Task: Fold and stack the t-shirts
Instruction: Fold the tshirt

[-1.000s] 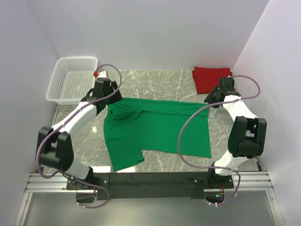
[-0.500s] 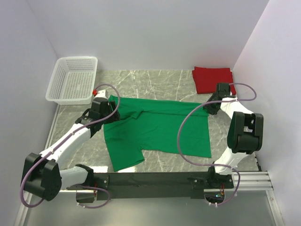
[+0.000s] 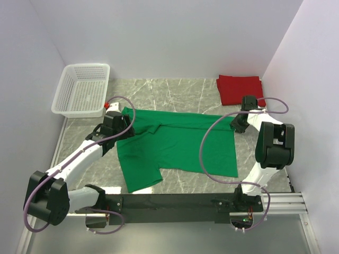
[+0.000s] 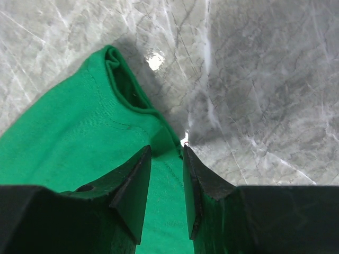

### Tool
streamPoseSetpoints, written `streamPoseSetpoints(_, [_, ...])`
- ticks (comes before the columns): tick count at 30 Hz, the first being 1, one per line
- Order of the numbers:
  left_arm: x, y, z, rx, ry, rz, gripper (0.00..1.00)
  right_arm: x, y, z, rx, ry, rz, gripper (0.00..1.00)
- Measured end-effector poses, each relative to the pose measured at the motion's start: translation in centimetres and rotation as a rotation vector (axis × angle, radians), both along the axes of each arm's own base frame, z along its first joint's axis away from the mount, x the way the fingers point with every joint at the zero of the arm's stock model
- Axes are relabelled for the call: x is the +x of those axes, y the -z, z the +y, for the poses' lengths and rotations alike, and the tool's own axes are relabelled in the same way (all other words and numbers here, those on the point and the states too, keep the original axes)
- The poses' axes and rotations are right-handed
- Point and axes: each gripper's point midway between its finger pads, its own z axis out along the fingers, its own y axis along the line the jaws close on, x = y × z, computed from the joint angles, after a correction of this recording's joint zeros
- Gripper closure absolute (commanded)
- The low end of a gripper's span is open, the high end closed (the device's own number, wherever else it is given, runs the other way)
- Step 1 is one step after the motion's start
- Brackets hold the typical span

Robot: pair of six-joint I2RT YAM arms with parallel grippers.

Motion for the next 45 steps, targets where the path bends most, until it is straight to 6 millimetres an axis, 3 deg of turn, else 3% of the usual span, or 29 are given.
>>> streamPoseSetpoints(6, [0.0, 0.0, 0.0, 0.002, 0.000, -0.003, 0.33, -0.1, 0.3, 0.0, 0.004, 0.011, 0.009, 0.66])
streamPoseSetpoints(14, [0.0, 0.0, 0.0, 0.002, 0.000, -0.003, 0.32, -0.3, 0.4, -0.2, -0.003, 0.017, 0.014, 1.00])
streamPoseSetpoints(43, [0.0, 0.4, 0.1, 0.023, 0.016, 0.008, 0.32, -1.9, -0.2, 0.2, 0.010, -0.002, 0.071, 0.99])
streamPoseSetpoints(44, [0.0, 0.5, 0.0, 0.022, 0.018, 0.011, 0.32, -1.9, -0.3, 0.2, 0.009, -0.002, 0.068, 0.98])
streamPoseSetpoints(45, [0.0, 0.6, 0.0, 0.023, 0.020, 0.013, 0.32, -1.9, -0.4, 0.2, 0.009, -0.003, 0.065, 0.89])
